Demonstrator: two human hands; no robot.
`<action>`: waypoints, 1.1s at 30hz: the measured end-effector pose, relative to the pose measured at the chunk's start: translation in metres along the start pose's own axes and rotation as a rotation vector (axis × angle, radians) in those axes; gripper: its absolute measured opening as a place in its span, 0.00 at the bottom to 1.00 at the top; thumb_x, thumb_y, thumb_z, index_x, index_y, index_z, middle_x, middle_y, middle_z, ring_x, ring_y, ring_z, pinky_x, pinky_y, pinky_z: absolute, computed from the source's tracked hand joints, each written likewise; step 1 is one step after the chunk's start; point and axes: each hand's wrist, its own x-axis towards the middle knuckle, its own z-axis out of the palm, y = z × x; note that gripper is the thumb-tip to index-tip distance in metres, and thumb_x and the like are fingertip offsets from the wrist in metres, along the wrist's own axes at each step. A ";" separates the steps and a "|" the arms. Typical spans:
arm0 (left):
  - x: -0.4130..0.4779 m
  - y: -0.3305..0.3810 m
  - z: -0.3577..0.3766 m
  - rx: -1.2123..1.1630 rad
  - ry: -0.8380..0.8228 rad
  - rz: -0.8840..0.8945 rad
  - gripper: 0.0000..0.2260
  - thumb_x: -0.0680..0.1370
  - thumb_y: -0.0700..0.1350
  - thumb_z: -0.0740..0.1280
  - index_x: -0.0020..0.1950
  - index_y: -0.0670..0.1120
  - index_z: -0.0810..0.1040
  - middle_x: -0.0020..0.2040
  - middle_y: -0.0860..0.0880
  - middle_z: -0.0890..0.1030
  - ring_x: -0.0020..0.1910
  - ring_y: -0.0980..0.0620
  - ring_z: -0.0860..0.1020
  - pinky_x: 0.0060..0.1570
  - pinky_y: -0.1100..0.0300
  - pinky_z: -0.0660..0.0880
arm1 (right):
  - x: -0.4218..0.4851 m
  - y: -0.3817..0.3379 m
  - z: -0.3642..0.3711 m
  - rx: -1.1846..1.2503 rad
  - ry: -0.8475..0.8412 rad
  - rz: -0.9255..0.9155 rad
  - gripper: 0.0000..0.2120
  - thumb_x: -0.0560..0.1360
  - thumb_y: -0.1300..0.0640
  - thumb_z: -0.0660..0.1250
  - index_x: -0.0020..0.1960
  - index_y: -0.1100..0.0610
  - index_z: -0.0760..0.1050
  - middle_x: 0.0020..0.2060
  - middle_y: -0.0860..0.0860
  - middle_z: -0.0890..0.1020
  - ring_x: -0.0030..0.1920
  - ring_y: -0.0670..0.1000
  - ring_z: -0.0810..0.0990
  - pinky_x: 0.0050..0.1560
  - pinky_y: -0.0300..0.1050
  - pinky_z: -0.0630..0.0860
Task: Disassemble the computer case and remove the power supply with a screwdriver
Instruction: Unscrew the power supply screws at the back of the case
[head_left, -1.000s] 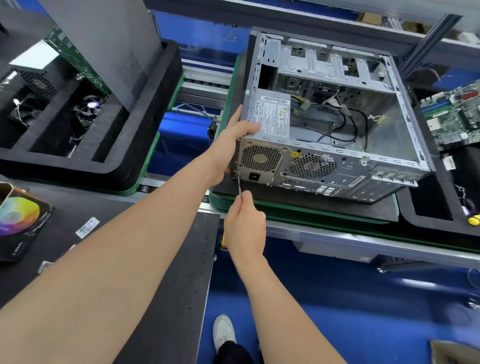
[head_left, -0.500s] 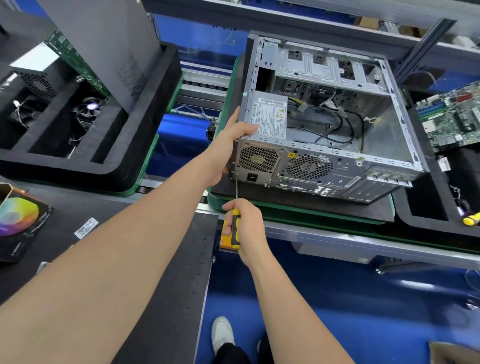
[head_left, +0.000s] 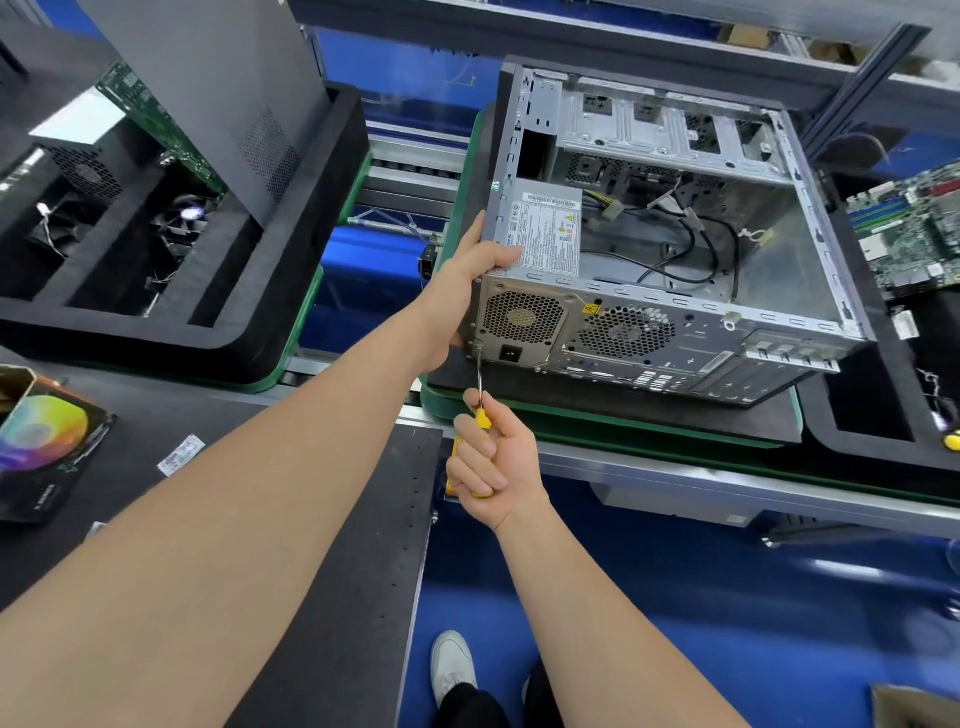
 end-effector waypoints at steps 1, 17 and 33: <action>0.000 -0.001 -0.001 -0.001 0.008 -0.009 0.38 0.69 0.56 0.67 0.80 0.57 0.63 0.73 0.45 0.74 0.73 0.40 0.70 0.73 0.34 0.63 | 0.000 0.000 0.001 -0.068 0.044 -0.029 0.12 0.85 0.54 0.62 0.51 0.58 0.81 0.24 0.50 0.68 0.15 0.47 0.62 0.15 0.39 0.60; -0.003 -0.002 -0.003 0.023 0.011 -0.025 0.30 0.78 0.55 0.66 0.79 0.56 0.64 0.70 0.45 0.77 0.69 0.40 0.74 0.71 0.34 0.66 | 0.010 0.035 0.024 -1.596 0.971 -0.737 0.13 0.86 0.48 0.59 0.47 0.48 0.79 0.30 0.45 0.76 0.33 0.49 0.76 0.32 0.46 0.71; -0.008 0.009 0.002 0.015 0.009 -0.017 0.27 0.83 0.46 0.62 0.82 0.53 0.59 0.76 0.43 0.70 0.75 0.40 0.68 0.75 0.37 0.61 | -0.007 0.002 0.018 -0.149 0.098 -0.049 0.11 0.85 0.47 0.64 0.52 0.53 0.78 0.30 0.50 0.74 0.17 0.45 0.61 0.17 0.38 0.60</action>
